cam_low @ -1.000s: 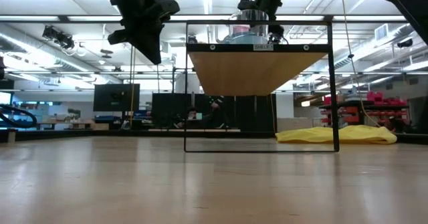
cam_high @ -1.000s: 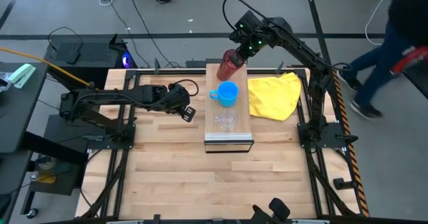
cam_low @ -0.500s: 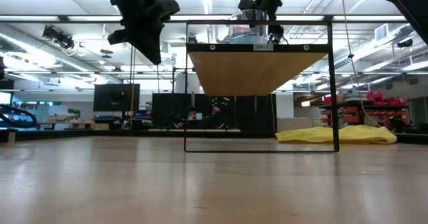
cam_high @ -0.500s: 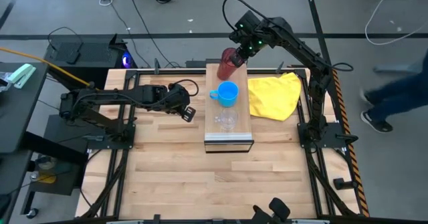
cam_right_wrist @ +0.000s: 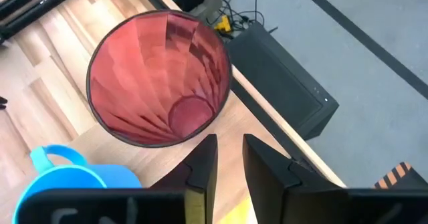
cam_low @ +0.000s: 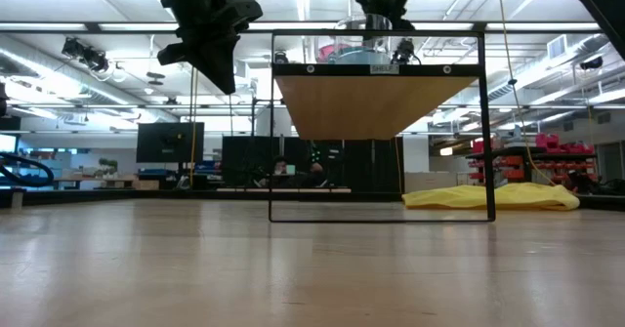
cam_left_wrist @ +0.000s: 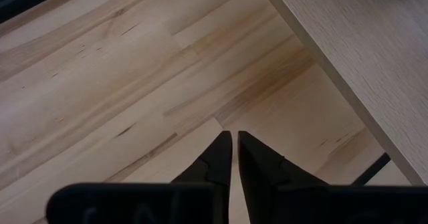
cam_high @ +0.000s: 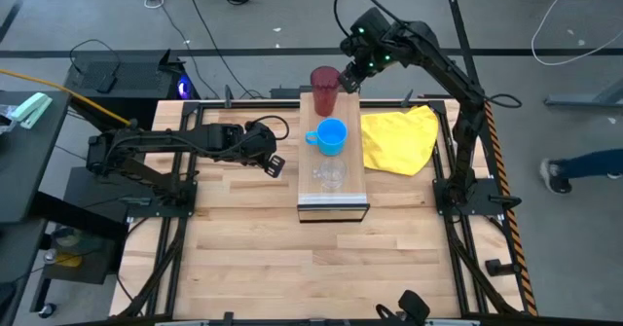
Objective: Stack small to large cups/mugs on shelf
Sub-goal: Put the red cup on the shelf
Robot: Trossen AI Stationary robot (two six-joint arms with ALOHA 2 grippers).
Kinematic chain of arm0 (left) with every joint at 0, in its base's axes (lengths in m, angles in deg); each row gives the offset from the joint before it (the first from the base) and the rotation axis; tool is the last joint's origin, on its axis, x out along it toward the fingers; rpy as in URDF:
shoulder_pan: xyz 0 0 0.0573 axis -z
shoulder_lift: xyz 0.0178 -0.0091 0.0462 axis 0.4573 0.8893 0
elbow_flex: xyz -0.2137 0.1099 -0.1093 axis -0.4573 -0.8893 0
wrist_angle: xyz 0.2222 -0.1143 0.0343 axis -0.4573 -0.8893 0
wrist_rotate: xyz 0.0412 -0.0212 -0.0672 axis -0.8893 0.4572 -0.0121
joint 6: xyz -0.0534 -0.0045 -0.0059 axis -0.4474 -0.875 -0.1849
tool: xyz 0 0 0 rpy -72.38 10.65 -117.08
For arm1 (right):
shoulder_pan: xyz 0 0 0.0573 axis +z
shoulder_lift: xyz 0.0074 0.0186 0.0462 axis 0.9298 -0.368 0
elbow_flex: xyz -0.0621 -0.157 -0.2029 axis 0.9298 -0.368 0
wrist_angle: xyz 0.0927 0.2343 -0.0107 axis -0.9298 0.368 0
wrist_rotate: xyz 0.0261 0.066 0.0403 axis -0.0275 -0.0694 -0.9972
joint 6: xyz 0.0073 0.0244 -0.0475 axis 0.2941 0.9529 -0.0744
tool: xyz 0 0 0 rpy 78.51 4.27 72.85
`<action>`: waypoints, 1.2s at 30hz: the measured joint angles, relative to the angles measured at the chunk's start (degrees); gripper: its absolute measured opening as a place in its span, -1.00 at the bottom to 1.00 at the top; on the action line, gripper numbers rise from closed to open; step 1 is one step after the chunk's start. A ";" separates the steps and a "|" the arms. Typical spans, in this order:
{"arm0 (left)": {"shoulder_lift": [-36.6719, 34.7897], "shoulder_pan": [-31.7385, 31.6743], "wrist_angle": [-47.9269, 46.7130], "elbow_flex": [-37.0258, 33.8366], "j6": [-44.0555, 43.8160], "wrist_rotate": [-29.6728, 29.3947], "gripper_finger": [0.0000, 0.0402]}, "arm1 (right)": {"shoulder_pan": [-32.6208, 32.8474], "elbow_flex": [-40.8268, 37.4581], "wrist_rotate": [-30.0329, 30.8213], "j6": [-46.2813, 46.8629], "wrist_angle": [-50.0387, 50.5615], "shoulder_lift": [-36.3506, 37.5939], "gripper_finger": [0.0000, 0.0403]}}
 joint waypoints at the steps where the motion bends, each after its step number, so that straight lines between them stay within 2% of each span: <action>1: 0.00 -0.01 0.01 0.00 0.00 0.00 -0.84 | -0.01 0.00 0.02 0.00 0.09 0.22 -0.60; 7: 0.00 -0.01 0.01 0.00 0.01 -0.01 -0.86 | -0.03 0.00 0.15 0.19 0.05 2.76 -0.60; 10: 0.00 -0.59 0.29 0.00 1.37 -1.86 -0.85 | -0.03 0.00 0.16 0.21 -0.03 4.08 -0.61; 12: 0.00 -2.62 1.32 0.00 3.79 -3.50 -0.84 | -0.03 0.00 0.17 0.58 -0.26 5.22 -0.61; 15: -0.28 -9.06 3.87 0.55 6.96 -2.80 -0.86 | -0.03 0.00 0.17 2.83 -0.25 6.94 -0.63; 17: -0.55 -14.51 7.82 1.56 9.74 0.84 -0.88 | -0.03 0.00 0.20 4.19 0.35 7.72 -0.65; 20: -0.53 -22.59 14.38 2.27 12.62 11.01 -0.92 | -0.03 0.00 0.18 5.93 2.09 8.44 -0.69; 25: -0.42 -31.02 26.03 2.47 13.37 22.25 -0.95 | -0.05 -0.04 -0.32 8.02 3.63 8.40 -0.79; 29: 1.20 -33.57 34.17 2.47 13.58 31.14 -0.92 | -0.53 -0.30 -1.47 9.38 1.99 6.87 -0.88; 32: 3.72 -33.78 38.10 2.49 12.00 34.15 -0.90 | -1.66 -3.35 -4.60 9.39 -0.22 6.17 -0.96; 36: 6.72 -34.35 39.50 2.45 11.33 38.07 -0.90 | -3.60 -9.76 -4.88 7.45 -5.65 7.14 -0.97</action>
